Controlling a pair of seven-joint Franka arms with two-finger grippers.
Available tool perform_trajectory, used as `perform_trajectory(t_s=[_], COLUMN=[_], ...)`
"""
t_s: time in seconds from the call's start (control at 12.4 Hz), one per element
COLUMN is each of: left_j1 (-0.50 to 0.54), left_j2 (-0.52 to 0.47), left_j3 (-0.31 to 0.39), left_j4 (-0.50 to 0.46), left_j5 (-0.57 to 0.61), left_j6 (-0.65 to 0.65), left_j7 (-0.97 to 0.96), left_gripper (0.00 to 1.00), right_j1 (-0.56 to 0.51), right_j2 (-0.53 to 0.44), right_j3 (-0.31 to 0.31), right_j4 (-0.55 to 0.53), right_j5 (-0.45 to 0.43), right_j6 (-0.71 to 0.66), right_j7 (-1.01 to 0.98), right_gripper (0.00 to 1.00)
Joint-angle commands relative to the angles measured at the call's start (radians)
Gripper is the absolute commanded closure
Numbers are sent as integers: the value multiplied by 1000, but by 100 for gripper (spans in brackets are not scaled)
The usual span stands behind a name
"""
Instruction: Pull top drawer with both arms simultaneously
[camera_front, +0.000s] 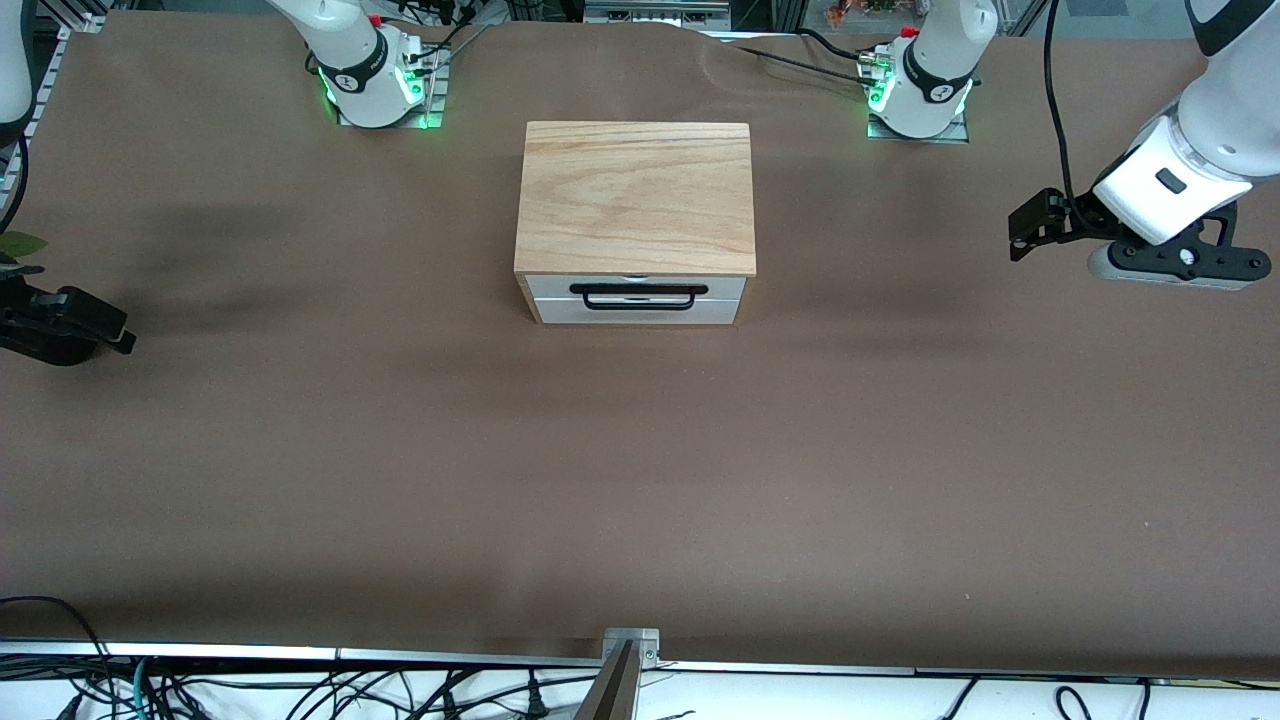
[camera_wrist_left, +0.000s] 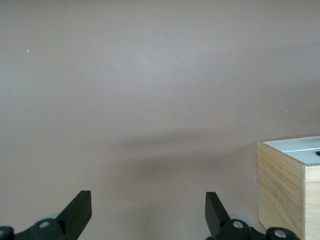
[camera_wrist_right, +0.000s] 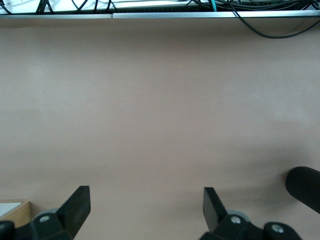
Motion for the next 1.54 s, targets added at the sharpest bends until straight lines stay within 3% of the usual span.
perform_trajectory(t_s=[0.0,1.46], left_j1=[-2,-2], left_j2=[-11,4], left_j3=[-3,-3], left_j4=[-4,-4], left_j5=[30,17], left_j6=[-12,-15], left_j7=[15,15], left_gripper=[0,0], right_j1=[-12,-16], right_j2=[13,13], right_j3=[8,6], right_j4=[31,31], right_j5=[2,4], right_j6=[-17,-15], right_j7=[10,9], right_gripper=[0,0])
